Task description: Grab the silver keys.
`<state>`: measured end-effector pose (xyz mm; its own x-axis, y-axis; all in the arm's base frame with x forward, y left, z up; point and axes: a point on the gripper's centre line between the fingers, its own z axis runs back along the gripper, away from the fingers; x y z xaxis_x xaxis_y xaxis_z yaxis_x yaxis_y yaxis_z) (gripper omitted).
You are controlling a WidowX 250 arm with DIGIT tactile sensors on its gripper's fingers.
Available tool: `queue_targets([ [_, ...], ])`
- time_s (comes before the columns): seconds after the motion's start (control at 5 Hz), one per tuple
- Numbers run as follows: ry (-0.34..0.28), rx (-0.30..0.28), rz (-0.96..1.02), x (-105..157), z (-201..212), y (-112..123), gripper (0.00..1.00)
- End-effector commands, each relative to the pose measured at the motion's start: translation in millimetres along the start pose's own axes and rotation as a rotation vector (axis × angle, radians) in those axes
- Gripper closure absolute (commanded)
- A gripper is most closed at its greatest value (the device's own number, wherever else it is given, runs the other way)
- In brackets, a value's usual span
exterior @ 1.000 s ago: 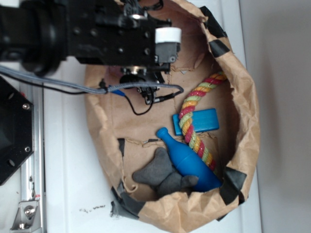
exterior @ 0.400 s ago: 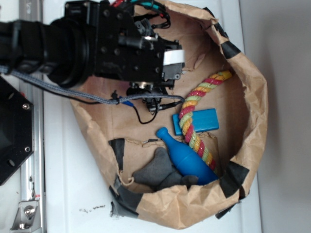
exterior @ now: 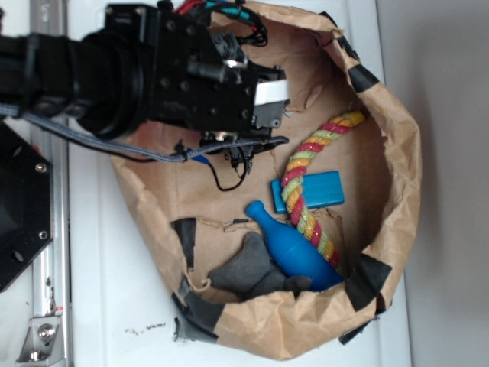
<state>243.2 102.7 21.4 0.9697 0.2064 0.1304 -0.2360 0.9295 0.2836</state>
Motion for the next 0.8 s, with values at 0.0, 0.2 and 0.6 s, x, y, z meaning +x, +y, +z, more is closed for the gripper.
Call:
queue_targets([
  [0.0, -0.009, 0.002, 0.019, 1, 3, 12, 1.00],
  [0.2, -0.012, -0.005, 0.026, 2, 4, 12, 1.00],
  [0.6, -0.002, -0.025, 0.105, 2, 46, 5, 1.00],
])
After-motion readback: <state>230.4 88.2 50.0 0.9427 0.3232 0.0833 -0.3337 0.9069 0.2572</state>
